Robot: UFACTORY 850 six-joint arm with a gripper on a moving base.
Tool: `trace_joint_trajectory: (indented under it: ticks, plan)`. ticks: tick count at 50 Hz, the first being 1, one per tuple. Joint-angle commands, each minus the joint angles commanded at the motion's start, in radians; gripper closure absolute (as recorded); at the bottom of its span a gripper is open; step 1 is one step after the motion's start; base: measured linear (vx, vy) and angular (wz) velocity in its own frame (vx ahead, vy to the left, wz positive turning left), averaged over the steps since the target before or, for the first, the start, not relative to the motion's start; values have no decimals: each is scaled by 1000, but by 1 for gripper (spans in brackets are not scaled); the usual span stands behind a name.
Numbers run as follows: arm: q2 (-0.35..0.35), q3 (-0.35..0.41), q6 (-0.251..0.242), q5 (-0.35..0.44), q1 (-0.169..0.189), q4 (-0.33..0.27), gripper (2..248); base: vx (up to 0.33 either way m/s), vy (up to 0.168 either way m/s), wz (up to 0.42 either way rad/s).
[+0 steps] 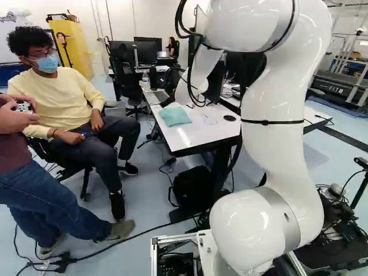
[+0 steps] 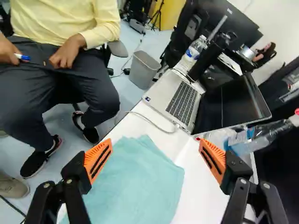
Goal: Clean the table with the green towel
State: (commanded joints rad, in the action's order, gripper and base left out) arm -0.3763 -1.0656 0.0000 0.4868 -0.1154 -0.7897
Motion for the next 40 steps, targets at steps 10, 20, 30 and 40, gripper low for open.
trace_joint_trajectory:
  ticks: [10, 20, 30, 40]
  plan:
    - [49, 35, 0, 8, -15, -105, 3, 0, 0, 0]
    - [79, 46, 0, 1, -21, -210, 3, 0, 0, 0]
    - [101, 47, 0, -29, -21, -315, 3, 0, 0, 0]
    - [122, 48, 0, -66, -22, -418, 3, 0, 0, 0]
